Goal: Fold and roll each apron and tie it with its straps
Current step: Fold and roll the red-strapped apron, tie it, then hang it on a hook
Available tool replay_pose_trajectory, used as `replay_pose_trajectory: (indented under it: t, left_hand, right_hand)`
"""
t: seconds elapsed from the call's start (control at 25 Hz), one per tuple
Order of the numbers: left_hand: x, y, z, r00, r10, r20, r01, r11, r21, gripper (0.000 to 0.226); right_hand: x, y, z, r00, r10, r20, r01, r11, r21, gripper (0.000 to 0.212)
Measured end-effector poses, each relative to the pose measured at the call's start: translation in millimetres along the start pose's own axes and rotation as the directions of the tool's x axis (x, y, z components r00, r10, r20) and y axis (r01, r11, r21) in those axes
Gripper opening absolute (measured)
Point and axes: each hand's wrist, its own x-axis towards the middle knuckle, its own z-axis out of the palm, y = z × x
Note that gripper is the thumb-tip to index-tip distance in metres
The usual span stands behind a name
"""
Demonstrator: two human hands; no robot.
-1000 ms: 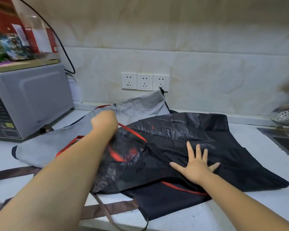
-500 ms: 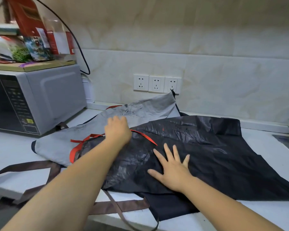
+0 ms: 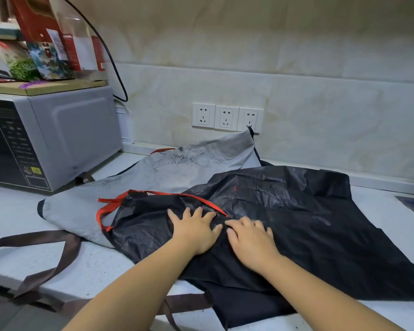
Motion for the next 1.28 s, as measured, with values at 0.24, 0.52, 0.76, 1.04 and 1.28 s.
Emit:
replay_pose_trajectory:
  t: [0.24,0.52,0.76,1.04,1.28]
  left_hand:
    - [13.8,23.2,10.0,0.889,0.108,-0.444,-0.145,0.988,-0.051,0.061]
    - [55.2,56.9,1.7,0.94,0.217,-0.265,-0.221,0.975,0.012,0.074]
    - [61.8,60.2,21.3,0.954,0.214,-0.209,-0.226,0.973,-0.038,0.071]
    - [59.0,58.7,28.6,0.855,0.25,-0.455,-0.28,0.96,0.003,0.065]
    - [65.5,60.8,14.2,0.934,0.172,-0.314,-0.168,0.985,0.038,0.065]
  right_hand:
    - [81.9,16.6,-45.8,0.953,-0.019,-0.303,0.013,1.0,-0.023,0.034]
    - [189.8,36.8,-65.2,0.99,0.017,-0.14,-0.026,0.998,-0.063,0.042]
    - [228.7,42.2,-60.6,0.976,0.181,0.123,-0.155,0.968,-0.196,0.051]
    - [191.1,55.9,-93.9,0.915,0.094,-0.391,-0.097,0.995,0.012,0.015]
    - [88.9,79.4,-59.2,0.61,-0.298,-0.735,0.121,0.951,-0.285,0.007]
